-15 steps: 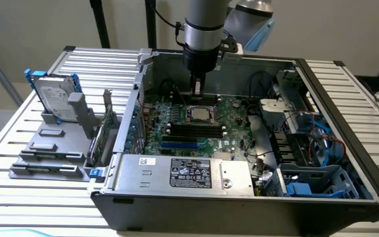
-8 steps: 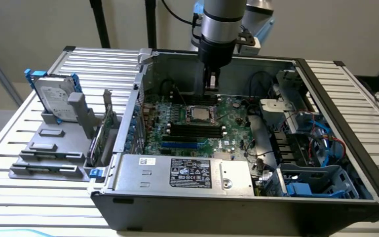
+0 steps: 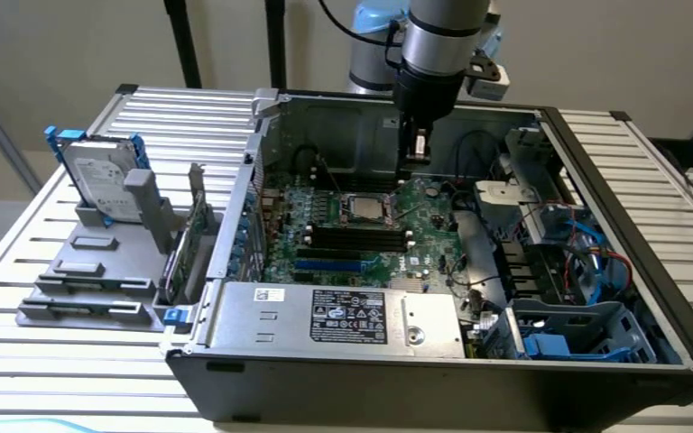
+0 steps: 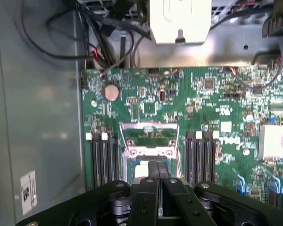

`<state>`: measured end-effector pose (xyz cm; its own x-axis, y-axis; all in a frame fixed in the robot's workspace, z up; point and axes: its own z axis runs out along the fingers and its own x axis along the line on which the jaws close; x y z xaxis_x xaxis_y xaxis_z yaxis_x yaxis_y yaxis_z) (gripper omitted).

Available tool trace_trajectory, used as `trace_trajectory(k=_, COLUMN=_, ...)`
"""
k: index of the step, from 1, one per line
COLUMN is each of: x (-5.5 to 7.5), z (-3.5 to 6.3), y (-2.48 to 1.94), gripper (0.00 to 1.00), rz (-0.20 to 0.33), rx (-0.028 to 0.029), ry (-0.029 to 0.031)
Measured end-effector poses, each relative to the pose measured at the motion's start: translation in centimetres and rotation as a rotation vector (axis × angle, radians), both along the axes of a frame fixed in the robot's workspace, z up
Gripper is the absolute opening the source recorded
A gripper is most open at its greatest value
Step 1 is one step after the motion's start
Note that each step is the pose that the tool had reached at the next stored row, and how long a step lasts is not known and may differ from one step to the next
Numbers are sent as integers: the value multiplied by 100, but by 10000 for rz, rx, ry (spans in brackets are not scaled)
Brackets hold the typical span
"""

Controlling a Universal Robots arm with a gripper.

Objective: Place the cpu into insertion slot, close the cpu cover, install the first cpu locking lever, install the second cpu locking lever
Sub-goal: 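Close the cpu cover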

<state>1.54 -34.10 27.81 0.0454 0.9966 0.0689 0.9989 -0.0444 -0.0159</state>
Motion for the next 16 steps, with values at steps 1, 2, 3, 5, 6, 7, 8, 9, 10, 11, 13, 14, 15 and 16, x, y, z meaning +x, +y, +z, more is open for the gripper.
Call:
trace_trajectory(k=1, x=47, z=0, y=3, gripper=11, rz=2, rx=-1, ry=0)
trace_trajectory(k=2, x=91, z=0, y=6, gripper=11, rz=1, rx=0, ry=0)
trace_trajectory(k=3, x=138, z=0, y=10, gripper=11, rz=1, rx=0, ry=0)
trace_trajectory(k=5, x=226, z=0, y=18, gripper=11, rz=0, rx=-2, ry=1)
trace_trajectory(k=6, x=271, z=-1, y=23, gripper=11, rz=2, rx=-3, ry=1)
trace_trajectory(k=7, x=320, z=-4, y=29, gripper=11, rz=0, rx=-1, ry=1)
trace_trajectory(k=8, x=365, z=-11, y=35, gripper=11, rz=1, rx=0, ry=1)
trace_trajectory(k=9, x=409, z=-21, y=39, gripper=11, rz=0, rx=-2, ry=1)
trace_trajectory(k=10, x=444, z=-36, y=42, gripper=11, rz=0, rx=-2, ry=2)
trace_trajectory(k=11, x=473, z=-55, y=44, gripper=11, rz=2, rx=0, ry=2)
trace_trajectory(k=13, x=502, z=-91, y=46, gripper=11, rz=1, rx=0, ry=2)
trace_trajectory(k=14, x=510, z=-109, y=46, gripper=11, rz=1, rx=0, ry=1)
trace_trajectory(k=15, x=515, z=-127, y=46, gripper=11, rz=1, rx=-1, ry=1)
trace_trajectory(k=16, x=518, z=-145, y=46, gripper=11, rz=2, rx=-1, ry=1)
